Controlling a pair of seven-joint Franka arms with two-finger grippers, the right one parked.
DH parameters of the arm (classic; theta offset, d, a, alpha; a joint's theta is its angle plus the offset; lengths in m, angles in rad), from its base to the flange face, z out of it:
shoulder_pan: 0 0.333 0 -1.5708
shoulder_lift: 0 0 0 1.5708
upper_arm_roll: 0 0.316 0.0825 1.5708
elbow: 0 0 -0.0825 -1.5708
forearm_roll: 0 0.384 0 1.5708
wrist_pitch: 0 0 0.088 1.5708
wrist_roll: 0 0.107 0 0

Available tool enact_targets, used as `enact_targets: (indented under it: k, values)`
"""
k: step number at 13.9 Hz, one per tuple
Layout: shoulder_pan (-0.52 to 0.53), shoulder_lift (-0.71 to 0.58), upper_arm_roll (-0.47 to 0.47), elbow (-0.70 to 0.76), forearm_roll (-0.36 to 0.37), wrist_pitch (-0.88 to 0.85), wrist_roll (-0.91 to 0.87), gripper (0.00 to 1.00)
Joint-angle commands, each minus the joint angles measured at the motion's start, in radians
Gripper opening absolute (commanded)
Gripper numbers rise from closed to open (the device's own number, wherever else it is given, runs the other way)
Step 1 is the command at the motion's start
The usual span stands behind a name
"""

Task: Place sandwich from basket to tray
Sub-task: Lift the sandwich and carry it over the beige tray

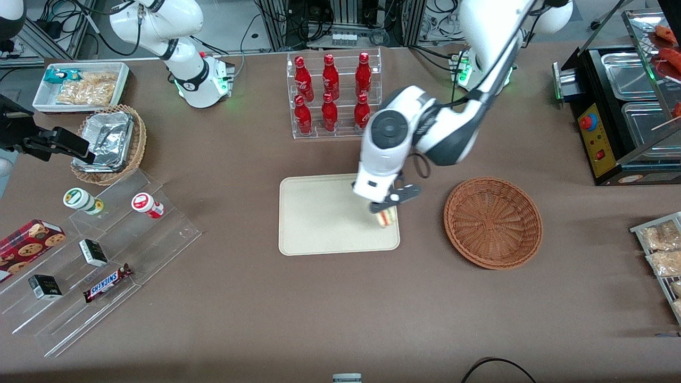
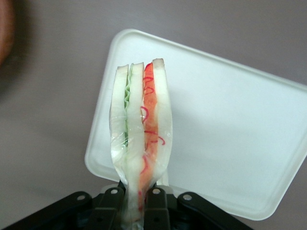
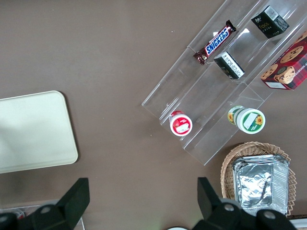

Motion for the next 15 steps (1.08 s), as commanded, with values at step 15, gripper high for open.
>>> enact_targets:
  k: [15]
  values:
    - [-0.104,0.201,-0.037,0.024,0.086,0.209,0.164,0.22]
